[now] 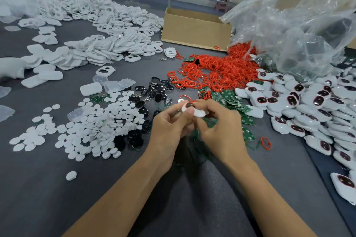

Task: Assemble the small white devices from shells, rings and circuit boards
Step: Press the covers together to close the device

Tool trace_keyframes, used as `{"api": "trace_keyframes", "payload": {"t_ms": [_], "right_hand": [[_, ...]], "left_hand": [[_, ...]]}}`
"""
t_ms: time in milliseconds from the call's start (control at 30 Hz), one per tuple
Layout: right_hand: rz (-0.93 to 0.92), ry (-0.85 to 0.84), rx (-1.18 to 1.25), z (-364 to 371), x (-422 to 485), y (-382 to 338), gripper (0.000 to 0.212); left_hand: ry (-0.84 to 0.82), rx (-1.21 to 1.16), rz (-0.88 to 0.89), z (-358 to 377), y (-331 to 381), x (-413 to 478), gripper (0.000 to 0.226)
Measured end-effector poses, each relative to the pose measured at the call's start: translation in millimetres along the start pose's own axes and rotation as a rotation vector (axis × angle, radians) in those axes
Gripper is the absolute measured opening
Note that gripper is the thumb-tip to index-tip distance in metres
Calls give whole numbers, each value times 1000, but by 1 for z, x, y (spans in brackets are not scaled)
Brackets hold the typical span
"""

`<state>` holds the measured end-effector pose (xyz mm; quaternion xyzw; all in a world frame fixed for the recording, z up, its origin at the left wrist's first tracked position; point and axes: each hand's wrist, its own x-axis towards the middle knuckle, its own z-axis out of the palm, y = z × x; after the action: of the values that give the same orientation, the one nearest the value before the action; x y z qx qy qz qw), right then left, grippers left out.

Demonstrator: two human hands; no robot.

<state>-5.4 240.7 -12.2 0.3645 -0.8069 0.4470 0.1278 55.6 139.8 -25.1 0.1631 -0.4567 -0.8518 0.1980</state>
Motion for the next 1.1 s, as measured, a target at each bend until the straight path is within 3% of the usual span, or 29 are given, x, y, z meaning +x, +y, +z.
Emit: {"api": "trace_keyframes", "payload": {"t_ms": [200,367,467,633,900,1100], "right_hand": [[244,-47,296,-5,5,-2,30],[469,-336,603,-12,6,-1,28],[485,-390,680,-14,6,-3,30],[510,-408,635,-16,5,-3,24],[521,-286,603,-10,3,0,22],[23,-125,-74,2,5,-4,39]], "left_hand": [[-1,99,66,-1,6,0,35],[-67,209,89,-2,5,-3,34],[-90,254,120,-3,5,-2,35],[-120,366,182,-4,4,-3,34],[-96,389,191,-4,2,-2,32],[46,425,219,-10,3,1,34]]}}
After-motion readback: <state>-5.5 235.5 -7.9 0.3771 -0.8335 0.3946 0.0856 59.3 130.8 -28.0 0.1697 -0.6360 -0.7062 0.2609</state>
